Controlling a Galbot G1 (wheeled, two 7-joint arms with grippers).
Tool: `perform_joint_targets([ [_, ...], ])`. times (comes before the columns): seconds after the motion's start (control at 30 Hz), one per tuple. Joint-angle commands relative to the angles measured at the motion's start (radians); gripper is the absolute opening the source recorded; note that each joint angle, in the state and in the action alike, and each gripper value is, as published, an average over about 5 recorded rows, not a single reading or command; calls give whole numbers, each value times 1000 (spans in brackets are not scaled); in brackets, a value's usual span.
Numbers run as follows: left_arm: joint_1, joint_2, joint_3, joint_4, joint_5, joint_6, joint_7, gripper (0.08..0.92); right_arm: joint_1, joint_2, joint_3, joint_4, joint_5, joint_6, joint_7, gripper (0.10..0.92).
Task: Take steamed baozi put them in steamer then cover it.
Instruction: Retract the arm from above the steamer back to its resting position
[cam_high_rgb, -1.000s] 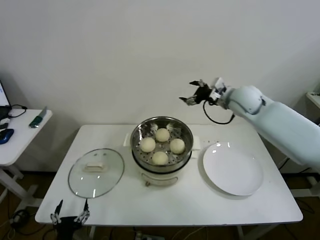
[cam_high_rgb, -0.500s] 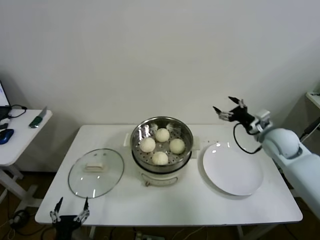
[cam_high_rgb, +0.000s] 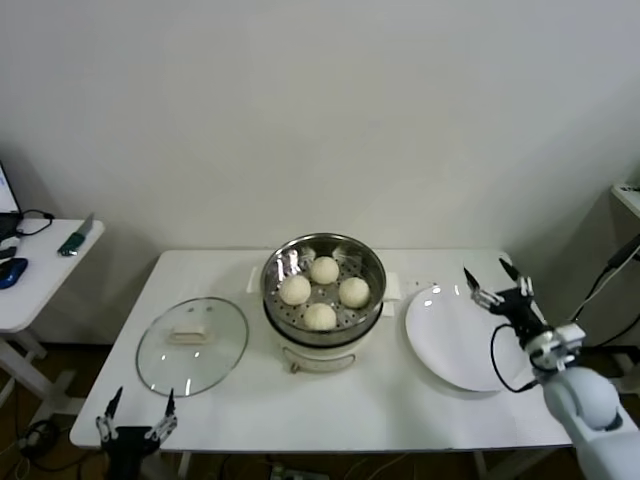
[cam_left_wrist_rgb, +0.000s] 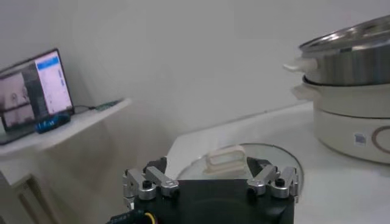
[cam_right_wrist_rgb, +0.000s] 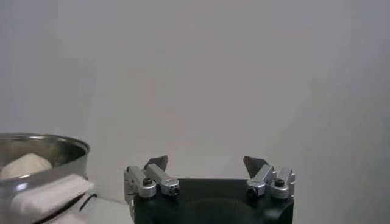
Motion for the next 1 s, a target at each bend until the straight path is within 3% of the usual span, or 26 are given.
perform_joint_targets([
  [0.03, -5, 60, -12, -13, 235, -49, -106, 823, -340, 224, 112, 28, -22, 203, 13, 823],
  [0.3, -26, 170, -18, -25, 558, -34, -303, 823, -408, 288, 67, -12, 6, 262, 30, 823],
  [0.67, -131, 249, 41, 149, 882, -49, -319, 823, -421, 340, 16, -46, -38, 307, 68, 823],
  [1.0, -267, 224, 74, 358, 1089, -4, -314, 823, -421, 359, -14, -40, -62, 315, 80, 823],
])
